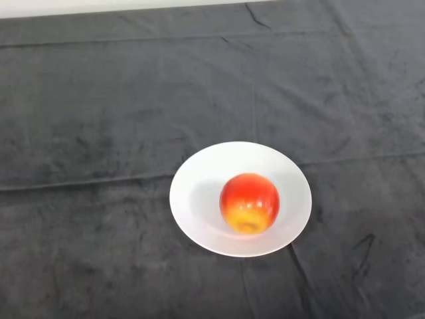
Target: Move the apple to the plate
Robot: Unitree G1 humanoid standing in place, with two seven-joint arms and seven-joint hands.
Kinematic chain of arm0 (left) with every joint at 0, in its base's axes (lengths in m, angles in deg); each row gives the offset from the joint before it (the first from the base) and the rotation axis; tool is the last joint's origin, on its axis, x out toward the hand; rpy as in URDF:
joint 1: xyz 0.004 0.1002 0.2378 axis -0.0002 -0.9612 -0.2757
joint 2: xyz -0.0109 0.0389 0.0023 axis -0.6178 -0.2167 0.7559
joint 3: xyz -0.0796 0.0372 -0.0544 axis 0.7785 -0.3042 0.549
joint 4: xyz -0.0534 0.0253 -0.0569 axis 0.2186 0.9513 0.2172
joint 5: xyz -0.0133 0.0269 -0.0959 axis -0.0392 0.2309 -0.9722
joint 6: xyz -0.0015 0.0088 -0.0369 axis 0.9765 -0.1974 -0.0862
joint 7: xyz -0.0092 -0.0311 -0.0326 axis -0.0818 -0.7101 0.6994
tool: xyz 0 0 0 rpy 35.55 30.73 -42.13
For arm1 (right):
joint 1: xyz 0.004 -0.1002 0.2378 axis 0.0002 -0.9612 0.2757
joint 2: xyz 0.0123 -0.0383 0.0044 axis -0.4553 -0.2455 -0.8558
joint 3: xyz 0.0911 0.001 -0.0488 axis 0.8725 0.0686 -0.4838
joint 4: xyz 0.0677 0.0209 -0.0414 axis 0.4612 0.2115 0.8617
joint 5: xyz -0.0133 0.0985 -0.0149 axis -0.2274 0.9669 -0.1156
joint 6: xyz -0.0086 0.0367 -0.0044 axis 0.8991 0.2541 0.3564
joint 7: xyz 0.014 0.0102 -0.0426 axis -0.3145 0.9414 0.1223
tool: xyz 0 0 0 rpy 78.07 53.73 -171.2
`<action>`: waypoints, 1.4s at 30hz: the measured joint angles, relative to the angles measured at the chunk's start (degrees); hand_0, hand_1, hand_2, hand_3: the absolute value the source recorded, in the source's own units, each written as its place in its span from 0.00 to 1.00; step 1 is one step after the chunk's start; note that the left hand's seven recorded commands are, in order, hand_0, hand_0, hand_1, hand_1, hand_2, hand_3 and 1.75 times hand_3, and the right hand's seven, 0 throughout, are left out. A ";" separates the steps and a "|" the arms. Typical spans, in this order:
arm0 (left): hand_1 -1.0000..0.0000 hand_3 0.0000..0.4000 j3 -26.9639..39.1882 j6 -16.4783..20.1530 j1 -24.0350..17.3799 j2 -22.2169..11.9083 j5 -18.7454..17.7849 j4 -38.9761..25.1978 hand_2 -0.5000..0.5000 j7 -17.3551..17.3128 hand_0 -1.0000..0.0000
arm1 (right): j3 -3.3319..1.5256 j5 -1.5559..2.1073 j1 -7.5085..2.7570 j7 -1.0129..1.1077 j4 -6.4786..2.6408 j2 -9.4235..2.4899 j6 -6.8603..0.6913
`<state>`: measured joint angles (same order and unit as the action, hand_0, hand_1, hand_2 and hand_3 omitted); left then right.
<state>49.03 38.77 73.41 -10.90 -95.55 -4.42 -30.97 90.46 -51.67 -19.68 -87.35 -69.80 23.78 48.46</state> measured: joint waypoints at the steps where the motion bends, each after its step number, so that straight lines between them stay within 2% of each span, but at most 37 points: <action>1: 1.00 0.00 0.11 -0.04 0.01 -0.03 0.01 0.00 0.50 0.40 1.00 | 0.00 0.00 0.00 0.00 -0.02 0.00 0.00; 42: 1.00 0.00 0.28 -0.87 0.50 -0.77 -0.73 1.47 0.50 0.89 1.00 | 0.00 0.00 0.00 0.00 -0.23 0.00 0.01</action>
<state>49.31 37.90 73.91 -11.67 -96.28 -2.95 -30.08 90.46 -51.66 -19.69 -87.36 -70.03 23.78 48.46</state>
